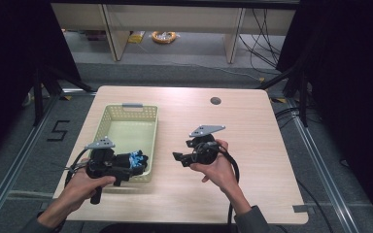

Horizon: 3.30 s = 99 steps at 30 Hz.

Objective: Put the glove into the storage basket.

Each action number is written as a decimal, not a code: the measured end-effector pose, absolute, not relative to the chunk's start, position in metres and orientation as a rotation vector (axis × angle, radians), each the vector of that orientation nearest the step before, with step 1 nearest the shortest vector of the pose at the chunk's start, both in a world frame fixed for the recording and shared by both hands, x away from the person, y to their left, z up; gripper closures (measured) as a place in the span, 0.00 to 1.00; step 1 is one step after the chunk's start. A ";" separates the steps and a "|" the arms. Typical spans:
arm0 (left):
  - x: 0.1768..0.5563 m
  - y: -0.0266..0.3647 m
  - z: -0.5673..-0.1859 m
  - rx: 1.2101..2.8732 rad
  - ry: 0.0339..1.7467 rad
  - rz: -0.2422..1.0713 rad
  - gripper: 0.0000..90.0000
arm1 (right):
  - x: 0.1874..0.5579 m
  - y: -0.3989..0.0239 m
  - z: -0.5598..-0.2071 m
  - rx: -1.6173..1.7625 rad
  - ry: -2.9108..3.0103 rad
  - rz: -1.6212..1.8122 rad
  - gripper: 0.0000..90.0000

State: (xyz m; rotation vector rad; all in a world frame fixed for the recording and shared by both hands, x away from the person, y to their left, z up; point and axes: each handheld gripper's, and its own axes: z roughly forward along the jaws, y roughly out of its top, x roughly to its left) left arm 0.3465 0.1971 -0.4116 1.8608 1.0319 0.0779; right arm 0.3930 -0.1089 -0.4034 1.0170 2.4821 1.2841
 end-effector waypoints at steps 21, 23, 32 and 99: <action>0.340 0.181 -0.417 1.899 0.968 0.103 0.17 | 0.375 -0.136 -0.413 1.090 2.434 1.341 0.36; 0.340 0.179 -0.419 1.909 0.964 0.106 0.17 | 0.375 -0.138 -0.414 1.056 2.436 1.330 0.36; 0.337 0.175 -0.421 1.910 0.947 0.120 0.17 | 0.369 -0.144 -0.418 1.082 2.437 1.324 0.36; 0.276 0.155 -0.477 2.032 0.798 0.174 0.17 | 0.314 -0.168 -0.466 1.101 2.499 1.368 0.26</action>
